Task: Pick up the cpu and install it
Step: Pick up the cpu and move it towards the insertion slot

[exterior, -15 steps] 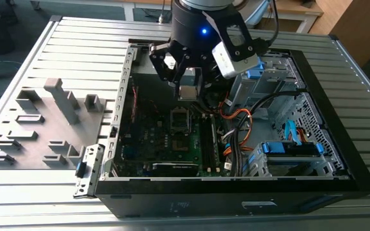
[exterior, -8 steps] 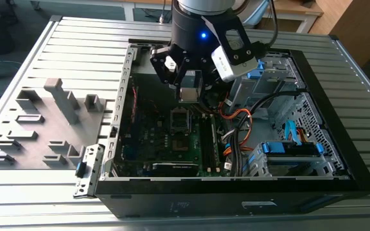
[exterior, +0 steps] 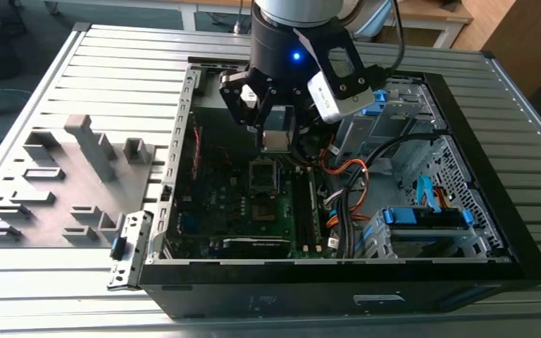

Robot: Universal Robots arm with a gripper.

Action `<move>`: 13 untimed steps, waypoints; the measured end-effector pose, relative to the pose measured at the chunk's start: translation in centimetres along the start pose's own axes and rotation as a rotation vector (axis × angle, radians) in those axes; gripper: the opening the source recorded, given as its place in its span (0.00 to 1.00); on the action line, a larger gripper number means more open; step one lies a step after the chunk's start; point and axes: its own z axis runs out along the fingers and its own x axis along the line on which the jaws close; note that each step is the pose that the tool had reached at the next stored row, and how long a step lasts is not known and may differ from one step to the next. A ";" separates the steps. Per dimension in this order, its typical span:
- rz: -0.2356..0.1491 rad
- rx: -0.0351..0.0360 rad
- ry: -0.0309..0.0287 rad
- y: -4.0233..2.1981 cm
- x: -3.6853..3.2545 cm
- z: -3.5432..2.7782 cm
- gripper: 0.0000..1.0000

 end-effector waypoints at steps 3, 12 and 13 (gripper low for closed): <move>0.002 0.0002 0.0000 0.00 0.05 0.33 0.47; 0.002 0.0000 -0.0013 0.00 0.09 0.45 0.47; 0.002 -0.0002 -0.0021 0.00 0.09 0.54 0.47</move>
